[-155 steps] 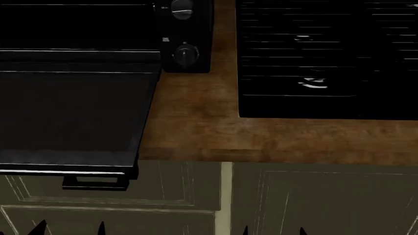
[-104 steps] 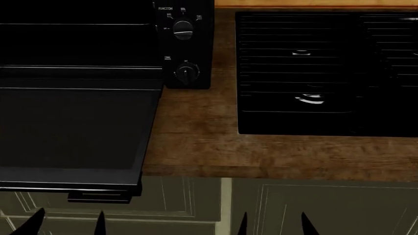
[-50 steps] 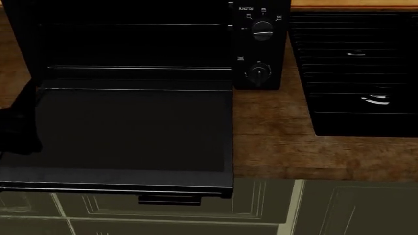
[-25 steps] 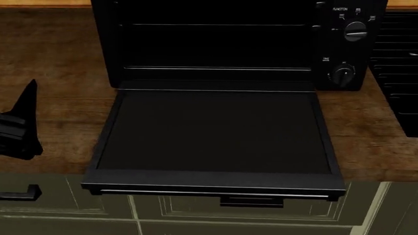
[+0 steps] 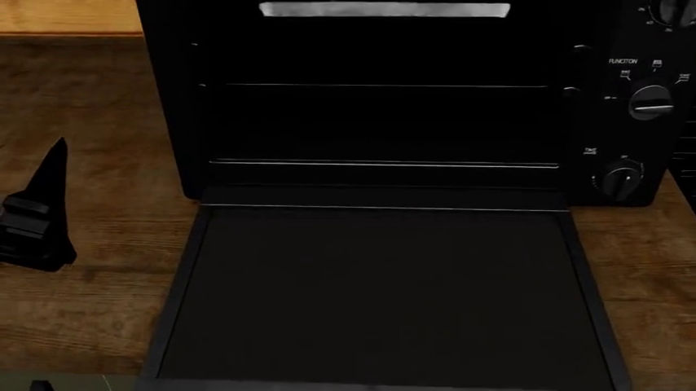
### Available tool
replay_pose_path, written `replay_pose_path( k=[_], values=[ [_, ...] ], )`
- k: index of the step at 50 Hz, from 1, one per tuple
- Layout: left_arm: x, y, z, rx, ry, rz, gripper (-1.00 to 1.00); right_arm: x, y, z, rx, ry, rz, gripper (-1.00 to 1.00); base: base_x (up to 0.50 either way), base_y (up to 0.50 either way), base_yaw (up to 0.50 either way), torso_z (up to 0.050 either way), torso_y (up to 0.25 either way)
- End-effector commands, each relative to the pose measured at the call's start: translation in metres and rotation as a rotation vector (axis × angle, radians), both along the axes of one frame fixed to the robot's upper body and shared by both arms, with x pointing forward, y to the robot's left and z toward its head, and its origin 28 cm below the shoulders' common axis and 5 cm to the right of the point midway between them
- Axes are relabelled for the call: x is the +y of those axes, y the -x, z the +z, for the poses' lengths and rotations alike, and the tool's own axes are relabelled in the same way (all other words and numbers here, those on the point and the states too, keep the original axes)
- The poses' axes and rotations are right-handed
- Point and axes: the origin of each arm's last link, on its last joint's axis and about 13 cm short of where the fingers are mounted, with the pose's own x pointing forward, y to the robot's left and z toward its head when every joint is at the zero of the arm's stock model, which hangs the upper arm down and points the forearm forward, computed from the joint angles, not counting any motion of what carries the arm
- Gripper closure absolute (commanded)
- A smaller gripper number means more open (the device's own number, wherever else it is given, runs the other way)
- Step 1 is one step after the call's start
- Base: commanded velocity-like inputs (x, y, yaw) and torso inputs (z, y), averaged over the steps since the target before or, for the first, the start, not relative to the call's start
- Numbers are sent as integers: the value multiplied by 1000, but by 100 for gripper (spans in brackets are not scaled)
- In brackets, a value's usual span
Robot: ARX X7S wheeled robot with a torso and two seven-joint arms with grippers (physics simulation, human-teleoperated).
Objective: Close the toaster oven door.
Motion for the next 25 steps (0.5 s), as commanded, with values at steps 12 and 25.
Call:
replay_pose_path(
  k=[12,25],
  values=[
    [22,-4,-12,-269,-307,-107,-100,1,6,3,-14,1,11,-100,42,0,0,0,0],
    [55,7,-5,-411,-1068,-262,-100,0,8,3,-19,2,15,-100,0,0,0,0,0]
  ],
)
